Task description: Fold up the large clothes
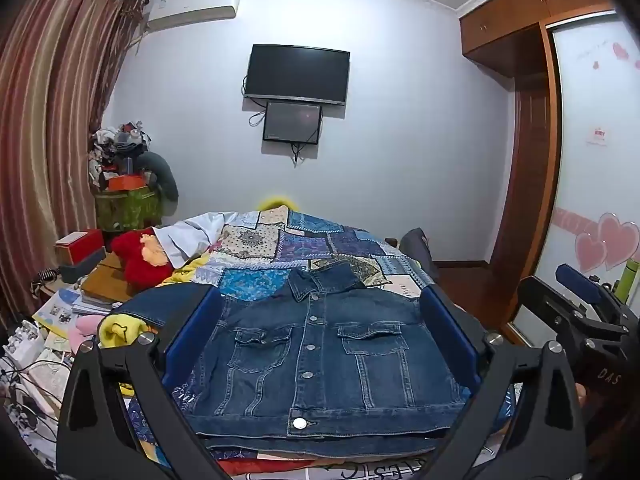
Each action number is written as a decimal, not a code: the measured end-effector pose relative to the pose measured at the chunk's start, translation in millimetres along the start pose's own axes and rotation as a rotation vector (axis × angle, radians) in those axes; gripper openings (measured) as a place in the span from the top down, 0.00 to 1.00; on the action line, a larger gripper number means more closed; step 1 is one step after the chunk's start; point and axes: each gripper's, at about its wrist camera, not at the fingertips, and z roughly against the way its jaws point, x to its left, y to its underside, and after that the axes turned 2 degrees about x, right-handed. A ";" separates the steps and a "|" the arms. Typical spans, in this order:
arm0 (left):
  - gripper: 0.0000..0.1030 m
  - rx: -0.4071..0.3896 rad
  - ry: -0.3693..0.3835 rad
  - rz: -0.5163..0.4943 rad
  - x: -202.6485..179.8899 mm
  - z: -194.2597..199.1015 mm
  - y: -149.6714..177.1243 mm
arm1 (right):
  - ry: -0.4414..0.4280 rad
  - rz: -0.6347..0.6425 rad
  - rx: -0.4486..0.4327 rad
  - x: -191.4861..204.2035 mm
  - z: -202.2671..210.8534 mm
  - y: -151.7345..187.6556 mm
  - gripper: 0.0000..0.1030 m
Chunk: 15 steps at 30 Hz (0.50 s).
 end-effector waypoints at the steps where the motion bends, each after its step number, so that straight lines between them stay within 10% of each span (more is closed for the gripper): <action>1: 0.03 0.006 0.008 0.007 0.6 -0.3 0.1 | 0.000 -0.001 0.002 0.0 -0.1 -0.1 0.00; 15: 0.03 0.003 -0.003 -0.004 7.4 -5.4 5.6 | -0.005 0.000 -0.002 1.3 -0.6 -0.2 0.00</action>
